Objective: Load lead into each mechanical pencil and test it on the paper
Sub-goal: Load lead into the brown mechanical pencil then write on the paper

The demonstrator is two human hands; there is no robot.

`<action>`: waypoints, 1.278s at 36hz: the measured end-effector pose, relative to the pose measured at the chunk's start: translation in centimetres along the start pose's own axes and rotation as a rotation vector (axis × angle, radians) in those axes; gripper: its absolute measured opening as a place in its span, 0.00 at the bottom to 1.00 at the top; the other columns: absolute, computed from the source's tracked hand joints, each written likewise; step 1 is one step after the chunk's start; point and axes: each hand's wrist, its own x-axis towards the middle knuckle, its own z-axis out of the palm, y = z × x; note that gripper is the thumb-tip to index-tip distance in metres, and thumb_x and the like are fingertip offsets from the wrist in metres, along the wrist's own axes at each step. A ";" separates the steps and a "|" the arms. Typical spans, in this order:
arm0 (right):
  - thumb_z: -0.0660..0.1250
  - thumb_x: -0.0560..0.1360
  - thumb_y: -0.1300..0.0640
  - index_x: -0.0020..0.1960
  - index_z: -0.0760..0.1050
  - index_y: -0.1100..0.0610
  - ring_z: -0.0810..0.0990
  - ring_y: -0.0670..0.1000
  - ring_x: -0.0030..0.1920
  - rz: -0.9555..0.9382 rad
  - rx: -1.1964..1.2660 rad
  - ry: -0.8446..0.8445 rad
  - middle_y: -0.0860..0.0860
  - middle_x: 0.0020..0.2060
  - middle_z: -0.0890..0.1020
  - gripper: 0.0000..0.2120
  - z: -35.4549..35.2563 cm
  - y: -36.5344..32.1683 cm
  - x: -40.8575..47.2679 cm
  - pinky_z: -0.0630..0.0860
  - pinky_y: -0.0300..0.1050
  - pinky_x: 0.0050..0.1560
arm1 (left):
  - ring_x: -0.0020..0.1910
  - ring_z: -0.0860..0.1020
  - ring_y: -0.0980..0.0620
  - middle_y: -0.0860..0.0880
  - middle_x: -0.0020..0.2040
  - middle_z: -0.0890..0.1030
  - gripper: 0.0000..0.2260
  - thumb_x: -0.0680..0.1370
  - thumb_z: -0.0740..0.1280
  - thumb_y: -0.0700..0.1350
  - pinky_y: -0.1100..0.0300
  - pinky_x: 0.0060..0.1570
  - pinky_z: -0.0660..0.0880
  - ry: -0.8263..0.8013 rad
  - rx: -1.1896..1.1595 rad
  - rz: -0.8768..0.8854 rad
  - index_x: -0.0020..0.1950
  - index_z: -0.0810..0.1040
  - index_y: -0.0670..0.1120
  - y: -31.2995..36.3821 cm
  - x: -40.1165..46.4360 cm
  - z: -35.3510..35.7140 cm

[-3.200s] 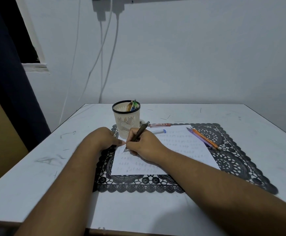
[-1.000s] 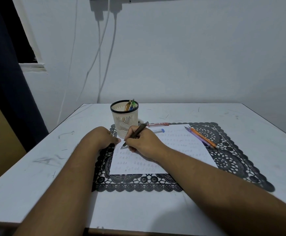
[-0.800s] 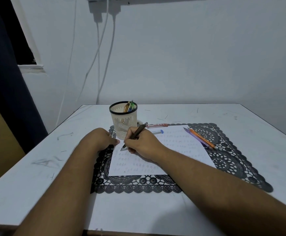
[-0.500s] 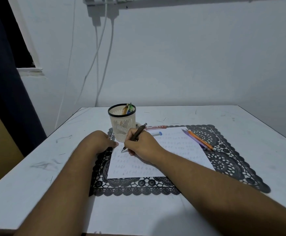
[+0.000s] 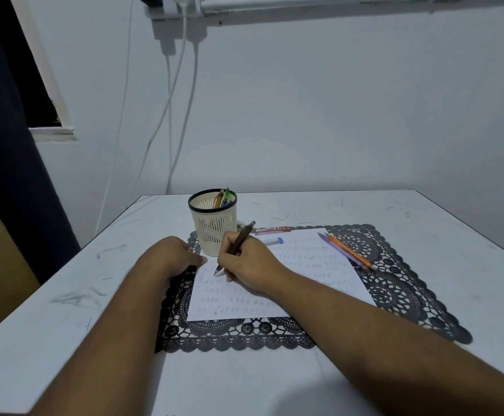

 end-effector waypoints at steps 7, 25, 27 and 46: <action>0.68 0.73 0.61 0.46 0.74 0.57 0.80 0.61 0.38 0.040 0.157 0.071 0.60 0.38 0.80 0.03 -0.4 -0.6 0.3 0.82 0.62 0.46 | 0.43 0.81 0.49 0.46 0.45 0.84 0.15 0.74 0.77 0.55 0.56 0.41 0.73 0.011 0.004 0.000 0.47 0.83 0.43 0.2 -0.1 -0.1; 0.64 0.80 0.66 0.42 0.72 0.57 0.81 0.52 0.32 0.118 0.300 0.160 0.55 0.34 0.78 0.10 -3.6 -1.9 0.0 0.81 0.68 0.57 | 0.60 0.76 0.45 0.46 0.68 0.73 0.42 0.74 0.78 0.49 0.49 0.55 0.73 0.172 -0.385 0.262 0.80 0.55 0.53 -0.8 0.3 -1.4; 0.66 0.78 0.69 0.44 0.71 0.59 0.81 0.53 0.33 0.106 0.326 0.153 0.56 0.34 0.78 0.08 -4.2 -1.9 -0.1 0.82 0.64 0.55 | 0.69 0.72 0.45 0.47 0.73 0.69 0.47 0.73 0.79 0.50 0.45 0.64 0.71 0.190 -0.466 0.330 0.82 0.51 0.56 -0.2 0.1 -0.9; 0.61 0.83 0.65 0.50 0.73 0.64 0.84 0.61 0.37 0.139 0.526 0.268 0.58 0.43 0.72 0.04 -10.5 -5.5 -0.6 0.86 0.55 0.45 | 0.60 0.76 0.57 0.60 0.63 0.74 0.46 0.75 0.78 0.40 0.64 0.54 0.73 0.180 -0.729 0.495 0.82 0.51 0.55 2.0 -0.1 2.3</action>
